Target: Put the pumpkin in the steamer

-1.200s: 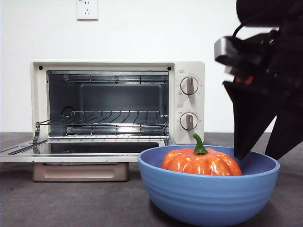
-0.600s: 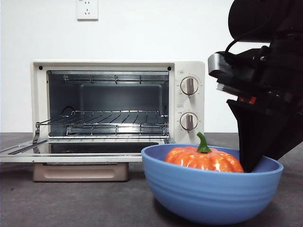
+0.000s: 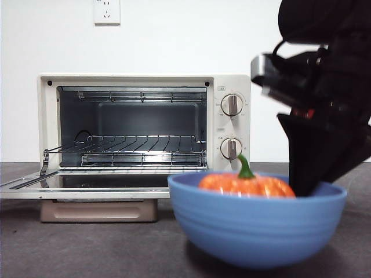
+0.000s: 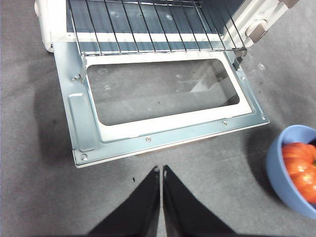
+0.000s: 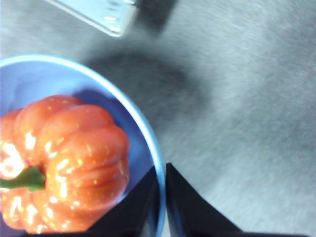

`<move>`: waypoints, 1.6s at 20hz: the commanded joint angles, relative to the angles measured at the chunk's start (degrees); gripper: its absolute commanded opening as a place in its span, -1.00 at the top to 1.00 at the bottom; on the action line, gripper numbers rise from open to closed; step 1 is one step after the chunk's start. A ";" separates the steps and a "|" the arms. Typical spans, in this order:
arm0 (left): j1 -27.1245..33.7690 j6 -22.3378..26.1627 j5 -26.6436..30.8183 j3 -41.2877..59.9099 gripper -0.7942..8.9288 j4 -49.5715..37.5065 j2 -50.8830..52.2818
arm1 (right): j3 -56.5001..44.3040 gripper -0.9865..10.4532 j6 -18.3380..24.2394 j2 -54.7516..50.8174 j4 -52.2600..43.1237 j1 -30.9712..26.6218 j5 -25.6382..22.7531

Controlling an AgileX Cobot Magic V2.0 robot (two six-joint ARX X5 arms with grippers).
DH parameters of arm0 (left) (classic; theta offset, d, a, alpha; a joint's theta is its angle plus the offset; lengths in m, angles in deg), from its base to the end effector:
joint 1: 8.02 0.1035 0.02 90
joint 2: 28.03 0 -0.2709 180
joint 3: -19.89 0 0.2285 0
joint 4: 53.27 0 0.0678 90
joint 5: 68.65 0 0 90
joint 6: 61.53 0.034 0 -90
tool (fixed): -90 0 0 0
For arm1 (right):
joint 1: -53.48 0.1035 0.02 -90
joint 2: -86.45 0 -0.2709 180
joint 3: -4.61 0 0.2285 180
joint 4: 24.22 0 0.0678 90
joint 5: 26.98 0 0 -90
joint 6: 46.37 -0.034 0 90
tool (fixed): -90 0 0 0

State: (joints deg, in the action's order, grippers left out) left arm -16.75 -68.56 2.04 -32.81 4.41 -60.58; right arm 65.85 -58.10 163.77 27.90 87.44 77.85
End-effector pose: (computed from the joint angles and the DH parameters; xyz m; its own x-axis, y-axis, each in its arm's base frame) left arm 0.0827 -0.0241 0.2671 0.6896 -0.4404 -0.5749 0.3257 0.8976 -0.2970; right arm 0.1755 0.1287 0.2110 0.1548 0.4128 -0.8976 -0.4494 0.8385 0.3082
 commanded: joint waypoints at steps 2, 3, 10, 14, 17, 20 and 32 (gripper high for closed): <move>0.00 -0.13 0.22 -0.55 0.81 -0.31 -0.20 | 3.76 0.81 -1.20 -0.79 2.69 1.14 0.35; 0.00 -0.13 0.22 -0.55 0.81 -0.28 -0.20 | 4.94 0.81 -1.25 -0.79 3.58 1.44 0.33; 0.00 -0.11 0.22 -0.55 0.81 -0.44 -0.20 | 18.40 0.81 -4.31 3.85 5.20 3.10 0.24; -0.02 -0.11 0.22 -0.55 0.81 -0.37 -0.20 | 29.07 0.81 -4.48 12.76 6.86 3.10 -0.07; -0.02 -0.11 0.22 -0.55 0.81 -0.37 -0.20 | 37.62 0.81 -5.97 20.26 7.43 3.10 -0.07; -0.02 -0.09 0.22 -0.55 0.81 -0.26 -0.20 | 44.98 0.81 -7.61 26.27 9.07 3.08 -1.44; -0.98 -0.11 0.20 -0.55 0.81 -0.17 -0.20 | 52.33 0.81 -23.91 32.85 5.90 3.17 -10.93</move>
State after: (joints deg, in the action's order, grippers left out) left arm -17.60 -68.56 2.08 -32.81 4.49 -60.58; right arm 116.67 -78.86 195.24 34.44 90.13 67.17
